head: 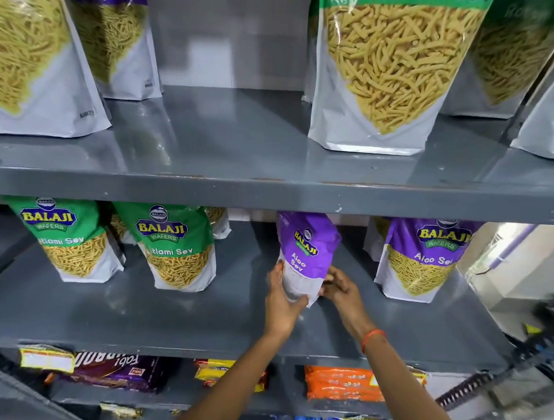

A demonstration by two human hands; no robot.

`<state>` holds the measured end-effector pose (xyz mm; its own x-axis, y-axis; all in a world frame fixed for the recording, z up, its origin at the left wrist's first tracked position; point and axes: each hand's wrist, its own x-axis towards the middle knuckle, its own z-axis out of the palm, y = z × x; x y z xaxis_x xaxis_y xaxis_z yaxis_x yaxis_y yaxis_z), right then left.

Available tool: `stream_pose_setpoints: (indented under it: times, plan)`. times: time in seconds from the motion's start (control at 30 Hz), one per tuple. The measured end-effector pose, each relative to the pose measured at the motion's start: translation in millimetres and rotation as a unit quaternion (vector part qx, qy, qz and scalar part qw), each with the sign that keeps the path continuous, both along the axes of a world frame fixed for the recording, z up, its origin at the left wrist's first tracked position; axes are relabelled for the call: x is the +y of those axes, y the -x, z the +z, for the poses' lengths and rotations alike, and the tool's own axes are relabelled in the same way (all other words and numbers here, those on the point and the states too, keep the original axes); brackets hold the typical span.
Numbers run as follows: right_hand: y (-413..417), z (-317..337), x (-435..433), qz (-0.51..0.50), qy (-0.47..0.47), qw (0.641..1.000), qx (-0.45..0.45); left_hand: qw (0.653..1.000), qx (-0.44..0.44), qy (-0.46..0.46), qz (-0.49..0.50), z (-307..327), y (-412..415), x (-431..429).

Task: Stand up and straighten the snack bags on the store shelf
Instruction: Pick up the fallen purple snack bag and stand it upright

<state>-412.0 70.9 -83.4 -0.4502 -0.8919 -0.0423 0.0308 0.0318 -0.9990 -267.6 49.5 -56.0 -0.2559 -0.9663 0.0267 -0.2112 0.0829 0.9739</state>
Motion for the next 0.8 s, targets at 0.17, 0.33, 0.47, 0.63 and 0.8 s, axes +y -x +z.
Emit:
stream_pose_setpoints:
  times: [0.17,0.33,0.47,0.63,0.8]
  plan:
    - [-18.2,8.7,10.0,-0.034,0.001,0.999,0.019,0.994,-0.11,0.023,-0.01,-0.9,-3.0,-14.0]
    - [-22.2,9.8,19.2,-0.015,-0.023,0.995,0.094,0.998,-0.063,0.0,0.0,-3.9,-12.0,-34.6]
    - [-19.0,3.8,13.9,-0.036,-0.017,0.994,0.102,0.996,-0.055,-0.009,-0.063,-5.7,-25.6,-61.1]
    - [-0.4,6.7,-14.5,0.003,-0.063,0.996,0.065,0.983,-0.036,-0.046,-0.172,-1.4,-39.4,-94.0]
    - [-5.1,-2.1,-19.0,0.008,-0.068,0.996,0.055,0.98,0.002,-0.076,-0.185,2.7,-42.7,-96.3]
